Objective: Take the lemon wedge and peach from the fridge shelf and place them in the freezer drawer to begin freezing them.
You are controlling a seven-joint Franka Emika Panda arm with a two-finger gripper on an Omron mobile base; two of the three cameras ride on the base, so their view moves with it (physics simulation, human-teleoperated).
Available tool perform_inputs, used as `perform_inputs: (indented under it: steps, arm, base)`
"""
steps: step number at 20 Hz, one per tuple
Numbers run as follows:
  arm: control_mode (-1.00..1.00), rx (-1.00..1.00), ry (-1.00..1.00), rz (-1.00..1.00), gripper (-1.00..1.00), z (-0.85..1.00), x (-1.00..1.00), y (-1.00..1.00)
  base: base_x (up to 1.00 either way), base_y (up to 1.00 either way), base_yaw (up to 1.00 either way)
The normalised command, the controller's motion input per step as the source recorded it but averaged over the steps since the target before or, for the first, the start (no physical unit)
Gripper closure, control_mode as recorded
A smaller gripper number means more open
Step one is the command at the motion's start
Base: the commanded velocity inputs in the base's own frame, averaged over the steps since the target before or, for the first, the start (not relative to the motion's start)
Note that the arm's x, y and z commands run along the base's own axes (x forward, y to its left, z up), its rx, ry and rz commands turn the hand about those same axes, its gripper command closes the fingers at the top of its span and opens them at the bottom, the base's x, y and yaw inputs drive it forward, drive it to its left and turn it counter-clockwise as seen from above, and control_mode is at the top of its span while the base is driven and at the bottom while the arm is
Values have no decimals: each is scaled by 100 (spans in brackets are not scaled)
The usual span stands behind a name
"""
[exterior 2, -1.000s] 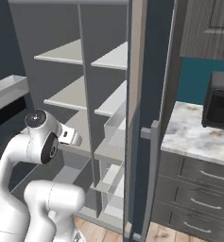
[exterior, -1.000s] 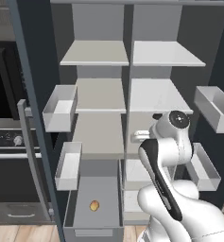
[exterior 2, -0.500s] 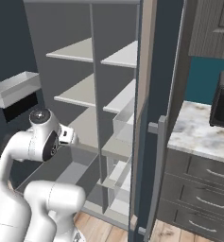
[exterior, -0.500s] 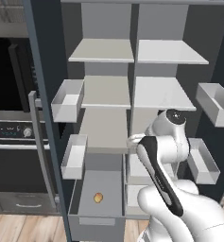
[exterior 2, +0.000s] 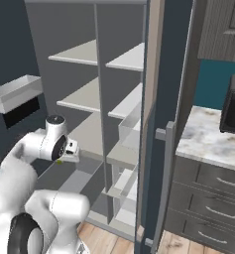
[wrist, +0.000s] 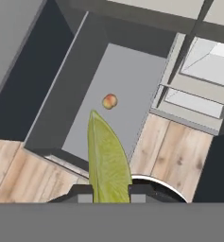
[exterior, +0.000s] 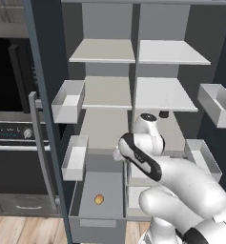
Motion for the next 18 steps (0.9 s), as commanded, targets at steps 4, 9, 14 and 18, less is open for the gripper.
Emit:
perform_inputs:
  steps: [4, 9, 14, 18]
  arm:
    - [-100, -6, 10, 4, 100, -99, 59, 37]
    - [-100, -14, 0, 0, 100, -98, 42, 6]
    - [-100, -10, 0, 0, 100, -71, 20, 6]
    - [-100, 0, -1, 0, 100, -33, 24, 14]
  base:
    - [0, 0, 0]
    - [0, 0, 0]
    - [0, 0, 0]
    - [0, 0, 0]
